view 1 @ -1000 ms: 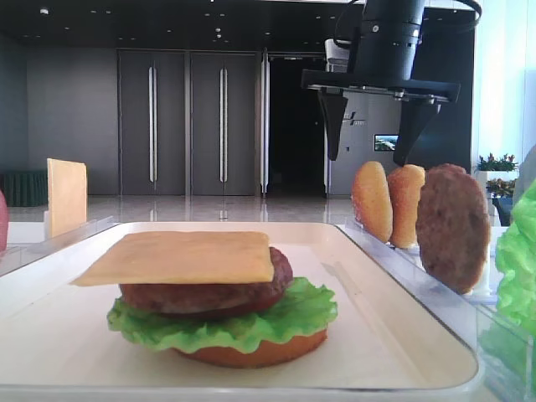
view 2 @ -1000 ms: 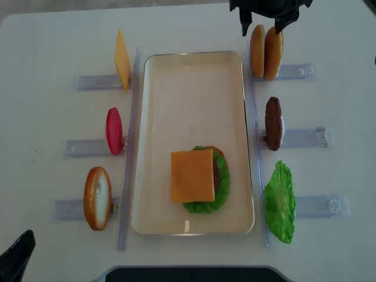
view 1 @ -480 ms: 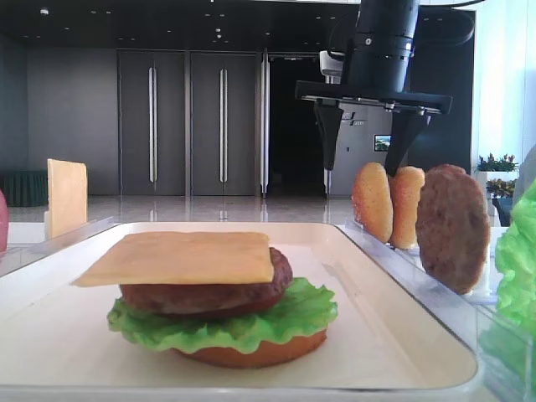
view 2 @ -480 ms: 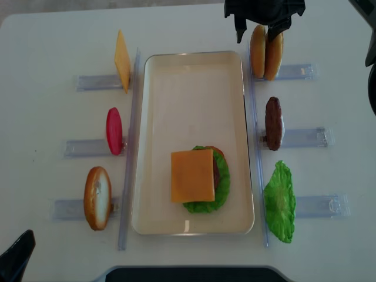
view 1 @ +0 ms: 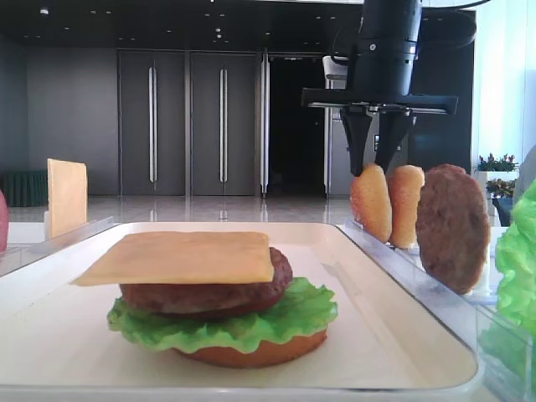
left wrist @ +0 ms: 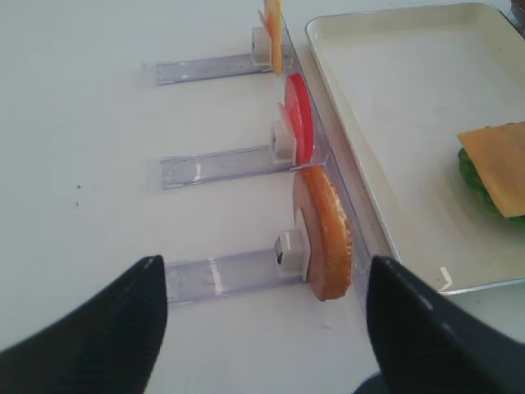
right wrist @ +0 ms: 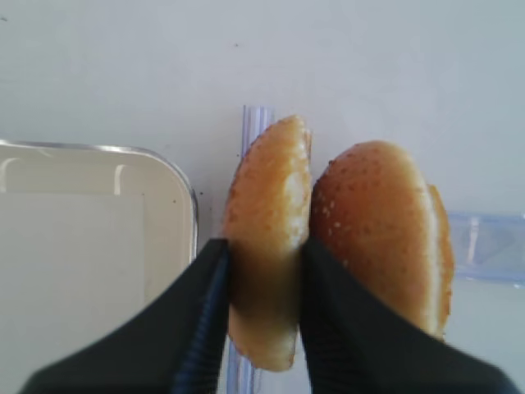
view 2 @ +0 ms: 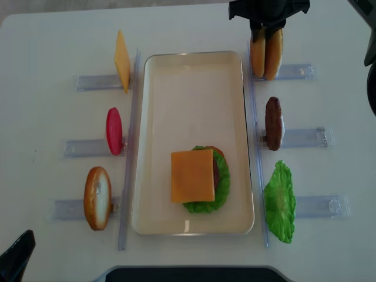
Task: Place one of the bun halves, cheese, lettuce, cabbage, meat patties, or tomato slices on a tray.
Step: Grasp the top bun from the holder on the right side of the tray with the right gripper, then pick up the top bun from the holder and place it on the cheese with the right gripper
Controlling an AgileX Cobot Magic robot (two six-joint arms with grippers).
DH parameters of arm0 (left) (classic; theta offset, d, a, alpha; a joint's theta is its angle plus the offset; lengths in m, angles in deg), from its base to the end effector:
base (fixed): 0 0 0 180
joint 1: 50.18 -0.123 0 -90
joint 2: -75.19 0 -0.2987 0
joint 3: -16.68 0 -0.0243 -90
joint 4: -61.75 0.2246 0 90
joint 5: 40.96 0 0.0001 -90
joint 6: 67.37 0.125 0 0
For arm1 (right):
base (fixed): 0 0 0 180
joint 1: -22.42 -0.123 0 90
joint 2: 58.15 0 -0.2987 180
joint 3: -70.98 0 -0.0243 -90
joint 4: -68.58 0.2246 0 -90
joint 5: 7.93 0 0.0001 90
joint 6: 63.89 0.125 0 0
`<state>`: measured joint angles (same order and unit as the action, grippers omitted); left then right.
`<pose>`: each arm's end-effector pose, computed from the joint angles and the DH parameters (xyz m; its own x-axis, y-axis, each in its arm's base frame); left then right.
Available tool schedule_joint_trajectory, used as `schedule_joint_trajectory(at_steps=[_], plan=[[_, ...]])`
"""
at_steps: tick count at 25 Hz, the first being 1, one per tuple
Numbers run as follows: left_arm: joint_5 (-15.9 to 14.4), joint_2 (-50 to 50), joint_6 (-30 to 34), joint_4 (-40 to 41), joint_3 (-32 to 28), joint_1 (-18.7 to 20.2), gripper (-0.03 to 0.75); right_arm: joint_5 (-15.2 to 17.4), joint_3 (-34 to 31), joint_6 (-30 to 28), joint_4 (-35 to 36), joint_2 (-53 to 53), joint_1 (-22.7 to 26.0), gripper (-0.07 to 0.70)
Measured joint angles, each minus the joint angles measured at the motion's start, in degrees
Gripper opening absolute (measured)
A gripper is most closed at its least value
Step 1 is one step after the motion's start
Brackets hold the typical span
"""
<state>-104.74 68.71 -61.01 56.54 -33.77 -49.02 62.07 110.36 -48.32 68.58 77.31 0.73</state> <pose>-0.0149 -0.0099 0.2361 -0.5015 0.0806 -0.8614 0.1260 0.9918 0.0194 0.4356 0.1733 0.2115 -0.9680 -0.0962 -0.2317 -0.1139 0.9914 0.0646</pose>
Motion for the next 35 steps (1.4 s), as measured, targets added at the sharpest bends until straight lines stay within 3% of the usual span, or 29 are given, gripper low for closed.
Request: schedule_joint_trajectory(at_steps=[14, 22, 35], plan=[[0.0, 0.0, 0.0, 0.0, 0.0, 0.0, 0.576, 0.2, -0.5, 0.0, 1.9, -1.8, 0.0, 0.175], [0.0, 0.0, 0.0, 0.0, 0.0, 0.0, 0.576, 0.3, -0.5, -0.8, 6.8, -9.1, -0.2, 0.155], [0.0, 0.0, 0.0, 0.0, 0.0, 0.0, 0.576, 0.1, -2.4, -1.4, 4.1, -18.7, -0.2, 0.146]])
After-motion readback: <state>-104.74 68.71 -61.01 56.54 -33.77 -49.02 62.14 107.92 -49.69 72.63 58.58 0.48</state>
